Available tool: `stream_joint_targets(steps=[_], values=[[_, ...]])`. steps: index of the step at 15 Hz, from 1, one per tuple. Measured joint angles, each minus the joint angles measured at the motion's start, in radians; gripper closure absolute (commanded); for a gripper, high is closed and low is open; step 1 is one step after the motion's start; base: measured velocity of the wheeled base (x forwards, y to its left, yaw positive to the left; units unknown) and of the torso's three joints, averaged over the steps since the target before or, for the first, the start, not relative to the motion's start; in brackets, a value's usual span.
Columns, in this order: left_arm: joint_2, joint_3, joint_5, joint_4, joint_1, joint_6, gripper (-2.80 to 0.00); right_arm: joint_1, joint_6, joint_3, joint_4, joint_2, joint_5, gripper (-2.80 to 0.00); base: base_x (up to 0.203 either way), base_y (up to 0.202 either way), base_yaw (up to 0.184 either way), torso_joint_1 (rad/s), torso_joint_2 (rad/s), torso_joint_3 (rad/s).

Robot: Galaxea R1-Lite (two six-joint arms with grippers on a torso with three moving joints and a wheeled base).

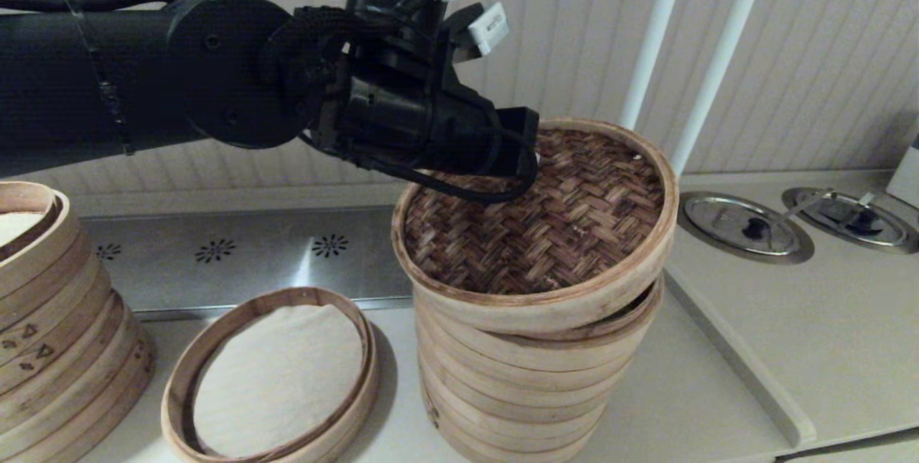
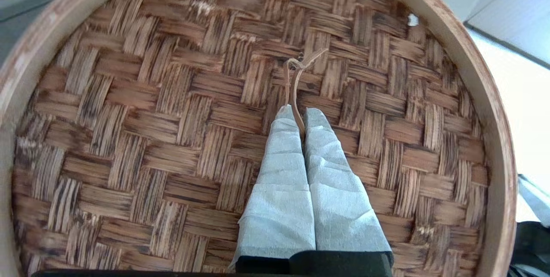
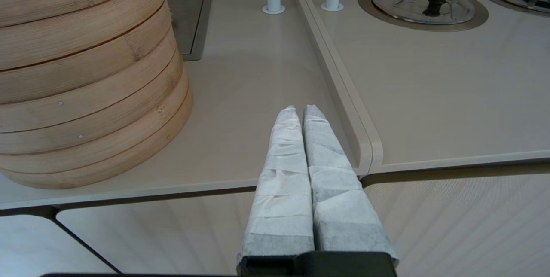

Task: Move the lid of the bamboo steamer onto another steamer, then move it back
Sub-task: Put the steamer

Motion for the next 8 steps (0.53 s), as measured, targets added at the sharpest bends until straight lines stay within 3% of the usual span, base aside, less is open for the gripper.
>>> stream_joint_targets(steps=[8], values=[[0.04, -0.001, 0.002, -0.034, -0.011, 0.001, 0.0, 0.0, 0.0, 0.0, 0.0, 0.0, 0.0, 0.0, 0.0, 0.0, 0.0, 0.0, 0.0, 0.0]])
